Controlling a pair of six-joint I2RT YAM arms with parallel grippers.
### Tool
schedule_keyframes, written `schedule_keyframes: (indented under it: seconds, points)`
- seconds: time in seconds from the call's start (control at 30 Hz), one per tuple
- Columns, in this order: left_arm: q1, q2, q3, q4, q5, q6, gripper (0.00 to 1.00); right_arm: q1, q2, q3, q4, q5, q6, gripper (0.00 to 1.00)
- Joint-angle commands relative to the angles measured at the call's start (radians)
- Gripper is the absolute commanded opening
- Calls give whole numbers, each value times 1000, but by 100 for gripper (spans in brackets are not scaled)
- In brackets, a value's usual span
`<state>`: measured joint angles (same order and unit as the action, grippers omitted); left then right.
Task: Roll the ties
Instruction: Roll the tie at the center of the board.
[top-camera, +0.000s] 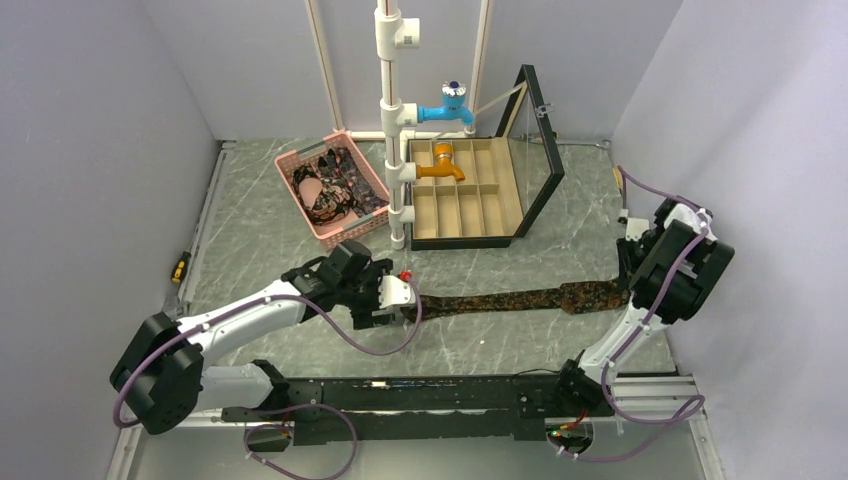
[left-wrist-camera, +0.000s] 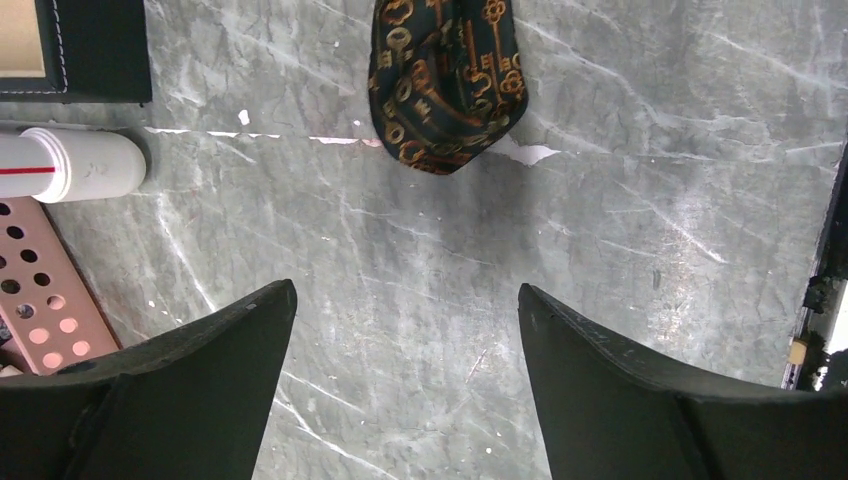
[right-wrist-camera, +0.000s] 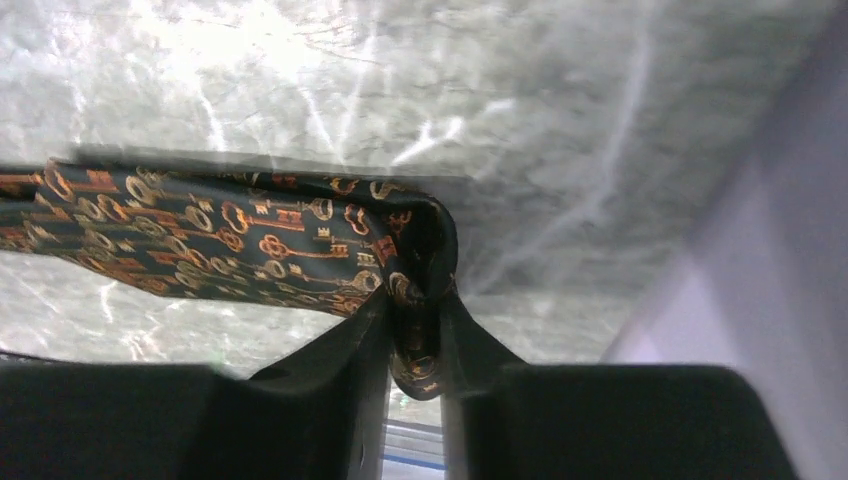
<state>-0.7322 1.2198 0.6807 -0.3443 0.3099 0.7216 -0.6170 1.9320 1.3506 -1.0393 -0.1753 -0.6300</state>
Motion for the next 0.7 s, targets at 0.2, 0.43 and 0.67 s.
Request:
schedule_keyframes:
  seconds: [0.2, 0.43, 0.67]
  points:
    - [-50, 18, 40, 91, 75, 14, 97, -2, -182, 97, -93, -50, -74, 70]
    - [-147, 246, 187, 117, 64, -83, 99, 4, -311, 108, -229, -235, -106, 75]
    - [-82, 257, 189, 119, 127, -164, 81, 75, -451, -7, -277, -293, -120, 59]
